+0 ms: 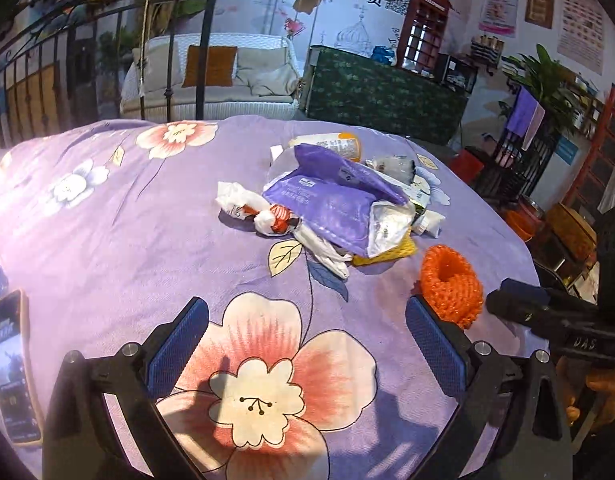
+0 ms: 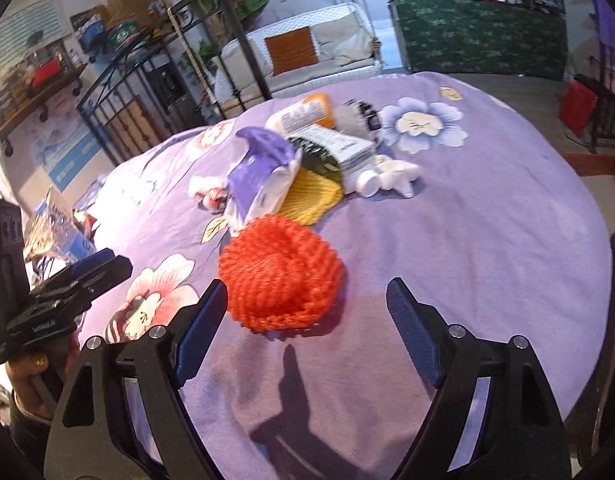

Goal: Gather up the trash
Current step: 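Move both open tools back over the trash on the bedspread, then grasp the orange mesh net with the right tool while the left tool grasps the white wrapper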

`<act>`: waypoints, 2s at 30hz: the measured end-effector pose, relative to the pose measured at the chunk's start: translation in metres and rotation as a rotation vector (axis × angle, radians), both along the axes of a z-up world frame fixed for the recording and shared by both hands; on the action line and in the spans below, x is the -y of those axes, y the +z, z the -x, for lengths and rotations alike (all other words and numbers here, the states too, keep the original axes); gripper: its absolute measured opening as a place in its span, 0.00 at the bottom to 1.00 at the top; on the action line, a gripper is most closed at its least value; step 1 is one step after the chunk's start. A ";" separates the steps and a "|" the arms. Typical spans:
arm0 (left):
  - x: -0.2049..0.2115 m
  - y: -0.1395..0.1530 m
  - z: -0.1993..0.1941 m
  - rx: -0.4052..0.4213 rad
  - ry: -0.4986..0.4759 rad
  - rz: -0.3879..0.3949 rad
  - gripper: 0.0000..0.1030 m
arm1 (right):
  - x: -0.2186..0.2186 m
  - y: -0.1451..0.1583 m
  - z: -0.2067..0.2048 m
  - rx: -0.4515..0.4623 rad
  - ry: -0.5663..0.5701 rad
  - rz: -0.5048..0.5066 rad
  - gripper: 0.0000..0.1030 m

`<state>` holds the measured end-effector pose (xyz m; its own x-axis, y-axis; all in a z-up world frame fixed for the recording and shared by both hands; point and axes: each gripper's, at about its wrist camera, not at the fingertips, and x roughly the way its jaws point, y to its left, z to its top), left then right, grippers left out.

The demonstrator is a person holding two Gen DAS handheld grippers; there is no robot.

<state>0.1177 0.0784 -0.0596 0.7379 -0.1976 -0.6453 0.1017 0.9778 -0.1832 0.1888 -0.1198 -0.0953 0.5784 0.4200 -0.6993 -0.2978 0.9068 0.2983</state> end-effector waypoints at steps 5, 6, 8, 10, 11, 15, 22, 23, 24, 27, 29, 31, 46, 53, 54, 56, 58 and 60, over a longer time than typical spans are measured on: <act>0.000 -0.004 0.000 -0.016 0.002 0.000 0.94 | -0.017 -0.015 -0.014 -0.056 0.035 0.012 0.79; 0.001 -0.005 0.001 -0.022 0.001 -0.002 0.94 | -0.019 -0.017 -0.016 -0.063 0.033 0.018 0.79; 0.000 -0.008 0.001 -0.032 -0.001 -0.002 0.94 | -0.022 -0.020 -0.018 -0.068 0.028 0.019 0.64; -0.002 -0.011 0.000 -0.040 0.001 -0.004 0.94 | -0.022 -0.021 -0.019 -0.070 0.028 0.015 0.54; -0.002 -0.012 -0.001 -0.042 0.002 -0.005 0.94 | -0.021 -0.021 -0.018 -0.065 0.024 0.017 0.45; -0.005 -0.013 -0.006 -0.050 0.004 0.002 0.94 | -0.013 -0.019 -0.014 -0.057 0.008 -0.011 0.32; -0.011 -0.004 -0.033 -0.044 0.019 0.040 0.92 | -0.004 -0.007 0.004 0.009 -0.017 0.002 0.29; -0.012 -0.003 -0.039 -0.047 0.021 0.047 0.90 | -0.004 -0.005 0.007 0.024 -0.017 0.013 0.29; -0.014 -0.003 -0.046 -0.055 0.019 0.063 0.87 | -0.005 -0.003 0.010 0.036 -0.016 0.022 0.29; -0.017 -0.007 -0.070 -0.096 0.028 0.120 0.80 | -0.003 0.001 0.016 0.051 -0.016 0.030 0.29; -0.018 -0.010 -0.086 -0.115 0.041 0.144 0.78 | -0.002 0.002 0.018 0.053 -0.018 0.030 0.29; -0.016 -0.011 -0.101 -0.123 0.051 0.146 0.76 | 0.001 0.002 0.021 0.055 -0.022 0.029 0.29; -0.029 -0.041 -0.133 -0.215 0.144 0.204 0.30 | 0.017 -0.004 0.026 0.035 -0.056 0.015 0.29; -0.036 -0.019 -0.085 -0.151 0.139 0.214 0.27 | 0.018 0.002 0.030 0.060 -0.057 0.006 0.29; -0.035 -0.014 -0.076 -0.137 0.134 0.208 0.27 | 0.018 0.002 0.030 0.066 -0.057 0.008 0.29; -0.032 -0.003 -0.054 -0.106 0.110 0.208 0.27 | 0.020 0.003 0.033 0.073 -0.059 0.011 0.29; -0.022 0.009 -0.040 -0.079 0.091 0.195 0.27 | 0.021 0.004 0.035 0.078 -0.062 0.011 0.29; -0.010 0.023 -0.023 -0.040 0.071 0.165 0.27 | 0.023 0.006 0.037 0.081 -0.064 0.008 0.29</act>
<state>0.1412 0.0879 -0.0366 0.7285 -0.2516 -0.6372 0.0227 0.9385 -0.3446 0.1517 -0.1428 -0.0895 0.6590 0.3749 -0.6521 -0.2618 0.9270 0.2685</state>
